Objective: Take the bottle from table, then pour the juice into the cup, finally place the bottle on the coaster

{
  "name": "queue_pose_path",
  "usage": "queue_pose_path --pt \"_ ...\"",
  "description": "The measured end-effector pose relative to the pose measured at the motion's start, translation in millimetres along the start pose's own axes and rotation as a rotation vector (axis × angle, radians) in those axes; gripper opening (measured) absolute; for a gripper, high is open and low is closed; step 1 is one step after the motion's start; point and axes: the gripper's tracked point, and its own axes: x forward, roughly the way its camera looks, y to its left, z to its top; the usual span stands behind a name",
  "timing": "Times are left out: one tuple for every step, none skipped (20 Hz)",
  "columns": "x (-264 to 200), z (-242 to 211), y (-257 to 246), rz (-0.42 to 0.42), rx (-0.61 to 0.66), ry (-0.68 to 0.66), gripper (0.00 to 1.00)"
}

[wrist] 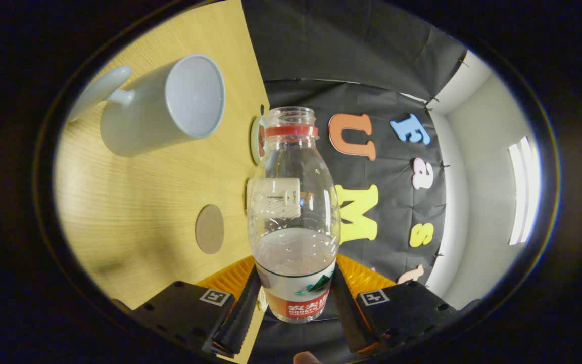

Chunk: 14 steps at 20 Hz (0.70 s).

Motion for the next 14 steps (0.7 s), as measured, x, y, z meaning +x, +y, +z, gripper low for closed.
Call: queue_pose_path --pt "-0.6 0.1 -1.5 -0.003 -0.02 -0.002 0.78" --pt "-0.7 -0.1 -3.4 -0.004 -0.036 -0.003 0.78" --pt "1.9 -0.5 -3.5 -0.002 -0.046 -0.003 0.78" --pt "1.6 -0.9 -4.3 -0.002 -0.055 -0.002 0.78" --pt "0.9 -1.0 -5.7 -0.004 -0.067 -0.002 0.78" --pt "0.0 0.3 -7.0 -0.005 -0.08 -0.005 0.78" --pt "-0.9 1.3 -8.4 -0.007 -0.092 -0.008 0.78" --pt "-2.3 2.2 -8.8 -0.008 -0.103 -0.01 0.78" --pt "-3.5 3.1 -9.6 -0.006 -0.111 -0.012 0.78" --pt "-4.4 3.5 -9.8 -0.003 -0.116 -0.011 0.78" --pt "-5.4 3.7 -10.4 0.0 -0.118 -0.012 0.78" --pt "-5.6 4.2 -10.6 0.0 -0.118 -0.012 0.78" --pt "-6.3 4.1 -10.9 -0.002 -0.121 -0.013 0.78" --pt "-6.2 4.5 -11.4 -0.006 -0.126 -0.016 0.78"
